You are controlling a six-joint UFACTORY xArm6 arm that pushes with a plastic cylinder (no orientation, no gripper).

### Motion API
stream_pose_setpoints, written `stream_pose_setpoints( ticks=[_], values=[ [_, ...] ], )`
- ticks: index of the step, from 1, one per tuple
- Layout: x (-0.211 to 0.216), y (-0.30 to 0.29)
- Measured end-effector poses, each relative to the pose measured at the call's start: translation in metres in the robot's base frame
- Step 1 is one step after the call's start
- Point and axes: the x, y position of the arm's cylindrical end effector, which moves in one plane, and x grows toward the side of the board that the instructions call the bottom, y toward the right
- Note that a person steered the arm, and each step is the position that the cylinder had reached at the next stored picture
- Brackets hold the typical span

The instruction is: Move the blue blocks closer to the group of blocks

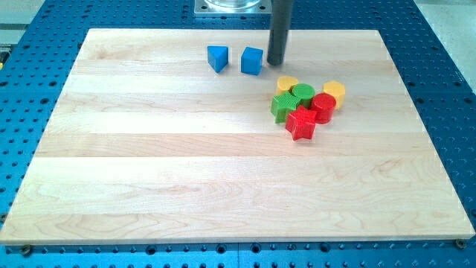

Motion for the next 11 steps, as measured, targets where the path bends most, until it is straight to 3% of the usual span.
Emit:
stream_pose_setpoints(
  ticks=[1, 3, 4, 5, 7, 9, 11],
  values=[
    [0.000, -0.032],
    [0.007, -0.009],
    [0.044, 0.003],
    [0.046, -0.022],
    [-0.004, -0.038],
    [-0.004, -0.052],
    [-0.043, -0.081]
  ],
)
